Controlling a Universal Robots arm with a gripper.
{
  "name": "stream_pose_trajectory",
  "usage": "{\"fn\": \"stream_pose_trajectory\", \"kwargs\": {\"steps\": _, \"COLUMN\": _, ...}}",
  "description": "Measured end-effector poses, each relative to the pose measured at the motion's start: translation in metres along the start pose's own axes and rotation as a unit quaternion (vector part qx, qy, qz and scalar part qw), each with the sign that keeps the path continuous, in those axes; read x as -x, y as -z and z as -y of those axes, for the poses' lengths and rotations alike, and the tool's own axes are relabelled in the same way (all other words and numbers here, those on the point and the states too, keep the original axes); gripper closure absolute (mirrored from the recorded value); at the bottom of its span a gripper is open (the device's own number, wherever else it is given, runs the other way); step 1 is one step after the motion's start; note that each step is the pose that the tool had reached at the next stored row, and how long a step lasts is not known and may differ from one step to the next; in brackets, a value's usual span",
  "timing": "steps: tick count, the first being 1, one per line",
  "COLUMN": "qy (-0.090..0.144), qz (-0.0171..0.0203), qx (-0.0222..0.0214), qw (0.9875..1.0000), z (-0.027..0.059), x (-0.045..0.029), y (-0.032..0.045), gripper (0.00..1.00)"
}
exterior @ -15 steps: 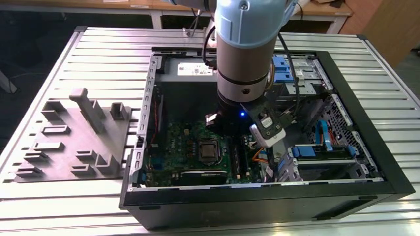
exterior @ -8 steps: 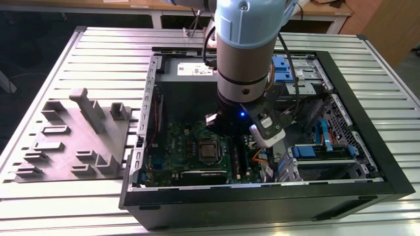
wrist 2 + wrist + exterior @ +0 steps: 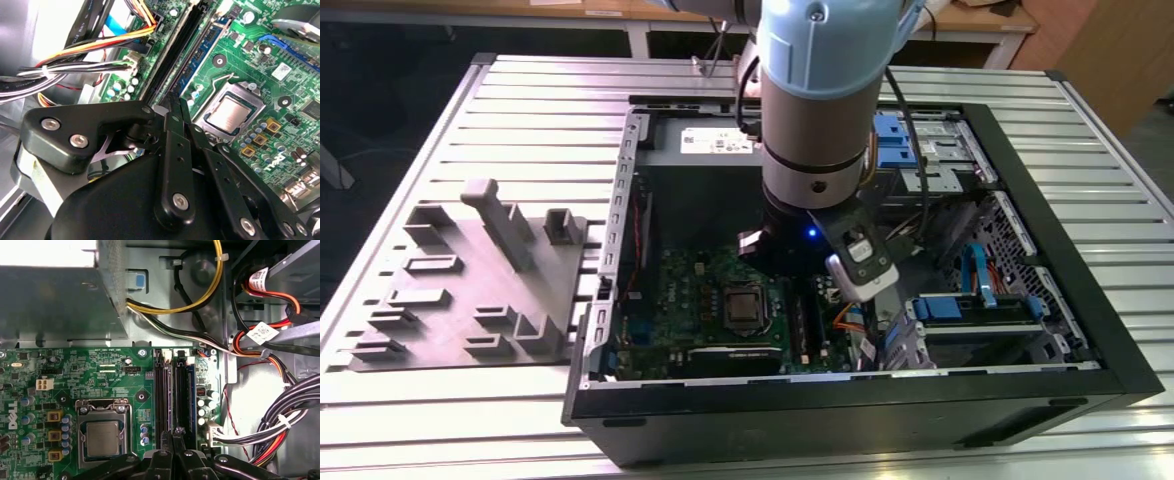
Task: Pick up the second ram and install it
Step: 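Insert the second ram into the second slot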
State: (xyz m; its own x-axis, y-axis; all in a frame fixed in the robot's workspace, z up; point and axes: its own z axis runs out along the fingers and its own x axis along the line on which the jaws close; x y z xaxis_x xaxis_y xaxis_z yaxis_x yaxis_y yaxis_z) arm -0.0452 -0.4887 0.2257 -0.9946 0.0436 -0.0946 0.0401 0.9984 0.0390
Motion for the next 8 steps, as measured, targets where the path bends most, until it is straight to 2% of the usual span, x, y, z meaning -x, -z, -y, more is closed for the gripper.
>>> {"fn": "stream_pose_trajectory", "kwargs": {"steps": 8, "qy": -0.002, "qz": 0.0001, "qx": -0.0002, "qw": 1.0, "z": -0.0004, "x": -0.001, "y": -0.0013, "gripper": 0.89}}
